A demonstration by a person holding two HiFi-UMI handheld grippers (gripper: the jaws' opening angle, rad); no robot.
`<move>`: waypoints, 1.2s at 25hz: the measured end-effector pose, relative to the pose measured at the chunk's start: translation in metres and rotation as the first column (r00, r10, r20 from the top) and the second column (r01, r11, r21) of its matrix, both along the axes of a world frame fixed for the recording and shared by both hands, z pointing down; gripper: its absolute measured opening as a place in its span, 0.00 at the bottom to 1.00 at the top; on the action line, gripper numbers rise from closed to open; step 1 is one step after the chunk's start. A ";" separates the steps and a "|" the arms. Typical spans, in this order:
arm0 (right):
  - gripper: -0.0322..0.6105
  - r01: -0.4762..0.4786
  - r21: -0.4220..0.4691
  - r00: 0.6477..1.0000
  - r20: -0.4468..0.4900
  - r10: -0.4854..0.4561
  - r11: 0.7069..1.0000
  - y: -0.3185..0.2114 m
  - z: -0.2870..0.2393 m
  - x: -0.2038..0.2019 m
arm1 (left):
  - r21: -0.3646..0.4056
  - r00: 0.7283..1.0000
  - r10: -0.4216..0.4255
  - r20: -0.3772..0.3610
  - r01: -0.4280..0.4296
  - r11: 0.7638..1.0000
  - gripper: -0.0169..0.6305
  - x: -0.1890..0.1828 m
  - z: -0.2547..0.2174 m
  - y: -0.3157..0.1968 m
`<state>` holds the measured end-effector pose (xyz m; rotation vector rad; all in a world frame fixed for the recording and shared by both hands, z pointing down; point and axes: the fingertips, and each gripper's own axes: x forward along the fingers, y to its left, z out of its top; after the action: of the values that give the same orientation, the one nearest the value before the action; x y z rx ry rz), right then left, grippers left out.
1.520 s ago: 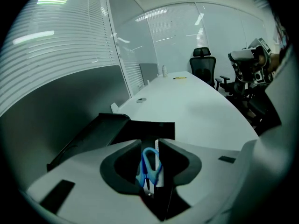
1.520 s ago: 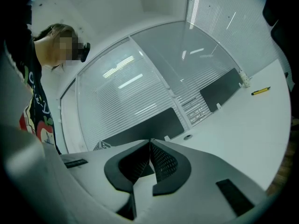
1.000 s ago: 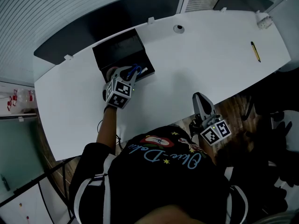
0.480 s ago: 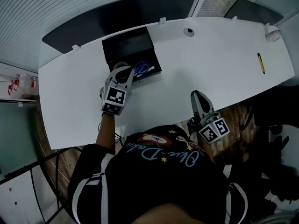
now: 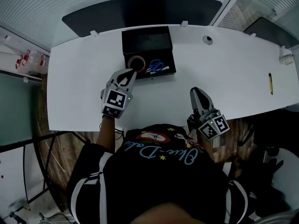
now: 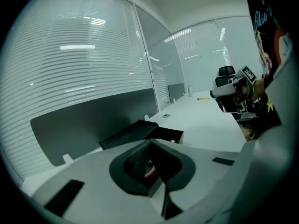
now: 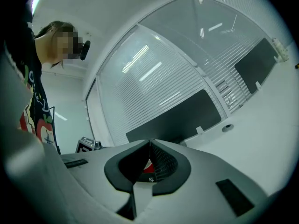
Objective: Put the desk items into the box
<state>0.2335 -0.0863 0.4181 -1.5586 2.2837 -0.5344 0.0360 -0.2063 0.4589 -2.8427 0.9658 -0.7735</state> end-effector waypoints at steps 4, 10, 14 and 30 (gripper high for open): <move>0.07 0.061 -0.001 0.998 0.003 -0.060 0.998 -0.011 0.001 -0.015 | 0.009 0.999 -0.052 0.007 0.052 0.999 0.06 -0.020 -0.003 0.004; 0.07 0.119 0.002 0.993 -0.008 -0.119 0.993 -0.024 0.001 -0.031 | 0.031 0.994 -0.106 0.019 0.106 0.994 0.06 -0.042 -0.011 0.012; 0.07 0.143 -0.002 0.990 -0.013 -0.143 0.990 -0.029 0.002 -0.038 | 0.044 0.991 -0.132 0.024 0.131 0.990 0.06 -0.051 -0.015 0.014; 0.07 0.215 -0.007 0.977 -0.007 -0.215 0.977 -0.034 0.005 -0.052 | 0.060 0.979 -0.198 0.050 0.195 0.979 0.06 -0.069 -0.016 0.026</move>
<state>0.1820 -0.1201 0.4227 -1.3249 2.4750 -0.5908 -0.0333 -0.1806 0.4424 -2.6933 1.2531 -0.8234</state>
